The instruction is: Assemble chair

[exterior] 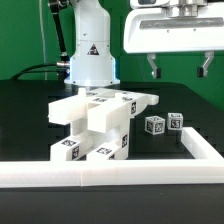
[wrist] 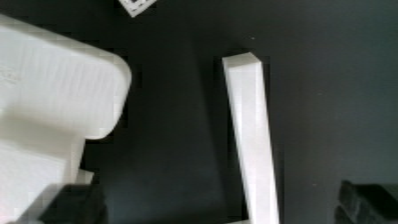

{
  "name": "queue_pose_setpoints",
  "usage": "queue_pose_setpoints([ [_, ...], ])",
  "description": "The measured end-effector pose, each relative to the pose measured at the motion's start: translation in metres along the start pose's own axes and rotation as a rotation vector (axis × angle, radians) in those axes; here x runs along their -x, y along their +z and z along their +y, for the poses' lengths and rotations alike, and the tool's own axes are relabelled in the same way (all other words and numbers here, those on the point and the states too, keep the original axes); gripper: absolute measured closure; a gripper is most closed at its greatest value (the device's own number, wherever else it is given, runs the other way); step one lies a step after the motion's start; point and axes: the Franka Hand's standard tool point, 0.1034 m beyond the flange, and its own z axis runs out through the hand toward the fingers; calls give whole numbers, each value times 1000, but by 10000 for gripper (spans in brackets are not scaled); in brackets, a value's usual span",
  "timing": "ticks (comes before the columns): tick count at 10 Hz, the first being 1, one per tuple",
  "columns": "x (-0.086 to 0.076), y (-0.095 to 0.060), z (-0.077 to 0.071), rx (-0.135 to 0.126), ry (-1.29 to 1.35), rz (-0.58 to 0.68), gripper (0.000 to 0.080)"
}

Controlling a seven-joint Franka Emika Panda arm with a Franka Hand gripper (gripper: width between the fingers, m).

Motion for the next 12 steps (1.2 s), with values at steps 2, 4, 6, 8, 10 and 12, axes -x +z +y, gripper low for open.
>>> queue_pose_setpoints([
  [2,19,1,-11,-4,7,-6,150],
  [4,25,1,-11,-14,17,-3,150],
  [6,25,1,-11,-13,18,-4,150],
  [8,26,3,-9,-15,9,2,150],
  [10,48,16,-10,-13,40,8,151],
  [12,63,28,-13,3,61,-16,151],
])
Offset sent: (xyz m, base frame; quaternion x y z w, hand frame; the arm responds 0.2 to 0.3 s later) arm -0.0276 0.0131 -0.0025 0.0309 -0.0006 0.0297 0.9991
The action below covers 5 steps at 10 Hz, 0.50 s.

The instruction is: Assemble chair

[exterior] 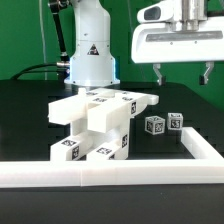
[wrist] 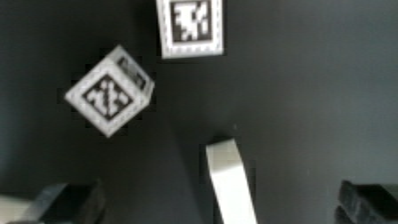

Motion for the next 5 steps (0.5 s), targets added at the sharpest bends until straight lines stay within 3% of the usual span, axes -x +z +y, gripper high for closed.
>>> queue_pose_setpoints([
  [5,4,7,0,3,4,4,151],
])
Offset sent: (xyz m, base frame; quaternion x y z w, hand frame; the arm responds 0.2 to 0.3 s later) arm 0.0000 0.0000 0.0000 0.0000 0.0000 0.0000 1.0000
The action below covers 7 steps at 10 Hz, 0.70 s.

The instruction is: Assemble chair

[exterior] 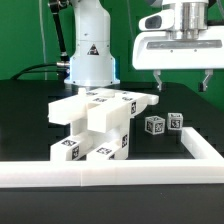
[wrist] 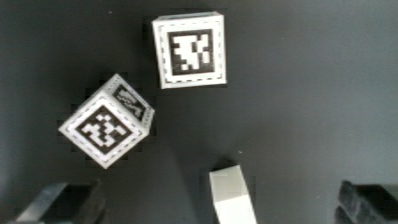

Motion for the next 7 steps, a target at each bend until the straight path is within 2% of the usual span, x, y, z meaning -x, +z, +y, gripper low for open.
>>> queue_pose_setpoints([
  [1,0,1,0,1,0,0,151],
  [5,10,26,0,27,-16,-6,150],
  [7,18,40,2,48,-22,-22,150],
])
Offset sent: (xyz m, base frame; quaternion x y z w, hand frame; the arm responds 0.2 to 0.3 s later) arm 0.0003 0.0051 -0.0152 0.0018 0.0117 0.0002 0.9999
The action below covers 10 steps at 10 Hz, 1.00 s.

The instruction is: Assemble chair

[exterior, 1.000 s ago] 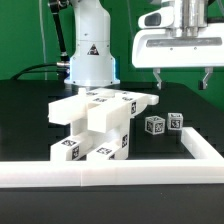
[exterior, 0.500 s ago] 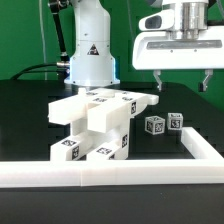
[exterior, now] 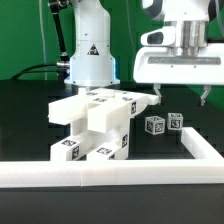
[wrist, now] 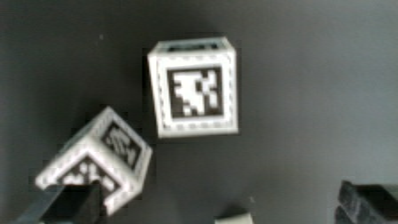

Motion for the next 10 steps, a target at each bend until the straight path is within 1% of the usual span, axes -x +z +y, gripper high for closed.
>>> queue_pose_setpoints([
  [5,14,15,-2,25,-23,-23,151],
  [10,24,26,-1,41,-37,-42,150],
])
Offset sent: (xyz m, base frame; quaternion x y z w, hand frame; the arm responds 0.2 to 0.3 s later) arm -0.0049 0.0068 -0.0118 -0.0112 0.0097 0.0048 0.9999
